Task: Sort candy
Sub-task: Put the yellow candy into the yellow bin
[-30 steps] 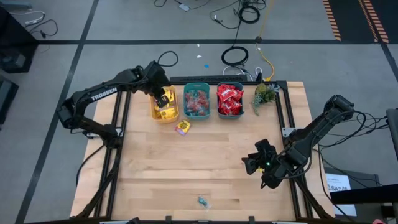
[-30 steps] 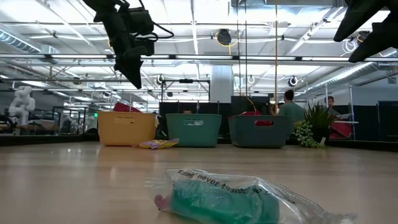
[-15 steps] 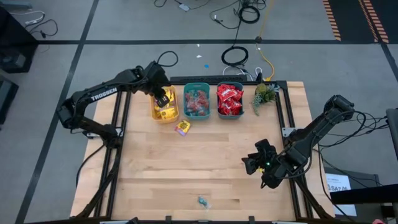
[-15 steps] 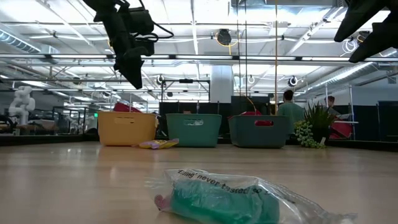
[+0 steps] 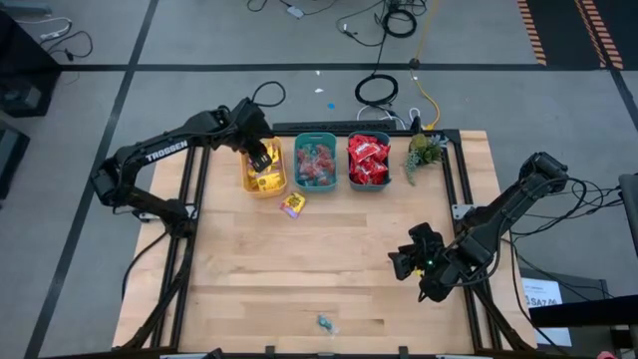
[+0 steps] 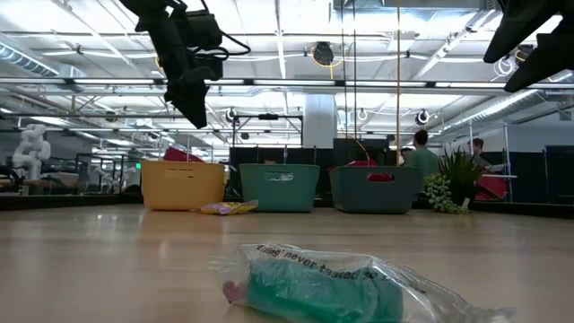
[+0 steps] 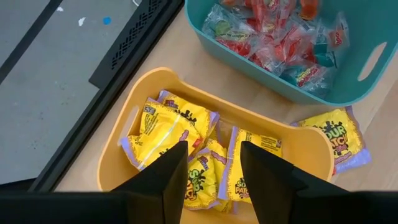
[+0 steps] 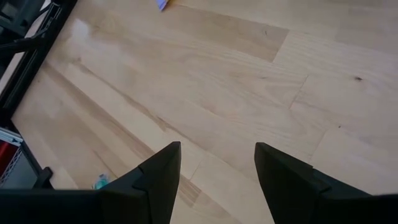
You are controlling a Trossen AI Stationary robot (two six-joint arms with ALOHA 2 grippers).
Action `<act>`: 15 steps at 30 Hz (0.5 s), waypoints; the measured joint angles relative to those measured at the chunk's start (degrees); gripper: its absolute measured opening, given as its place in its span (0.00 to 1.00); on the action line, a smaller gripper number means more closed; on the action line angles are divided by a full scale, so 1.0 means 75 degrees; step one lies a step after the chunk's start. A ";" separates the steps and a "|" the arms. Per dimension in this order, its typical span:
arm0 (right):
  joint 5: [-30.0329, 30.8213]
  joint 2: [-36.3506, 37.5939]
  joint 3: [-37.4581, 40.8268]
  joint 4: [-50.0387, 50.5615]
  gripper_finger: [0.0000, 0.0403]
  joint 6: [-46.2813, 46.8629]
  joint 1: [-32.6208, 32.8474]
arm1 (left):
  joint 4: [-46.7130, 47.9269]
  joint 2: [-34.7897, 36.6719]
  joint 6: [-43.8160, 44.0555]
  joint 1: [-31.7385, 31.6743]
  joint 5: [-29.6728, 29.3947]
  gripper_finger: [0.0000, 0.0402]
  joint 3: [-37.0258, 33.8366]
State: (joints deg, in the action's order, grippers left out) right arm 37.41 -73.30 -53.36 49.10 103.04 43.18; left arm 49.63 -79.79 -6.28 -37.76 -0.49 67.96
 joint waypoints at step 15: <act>-0.0040 0.0000 0.0000 -0.0122 0.49 -0.0375 0.0003 | 0.0081 -0.0003 0.0595 0.0859 0.0161 0.39 0.0003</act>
State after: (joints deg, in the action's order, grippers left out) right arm 37.11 -73.30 -53.36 48.18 100.23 43.20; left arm 50.24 -79.81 -1.83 -31.31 0.72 67.99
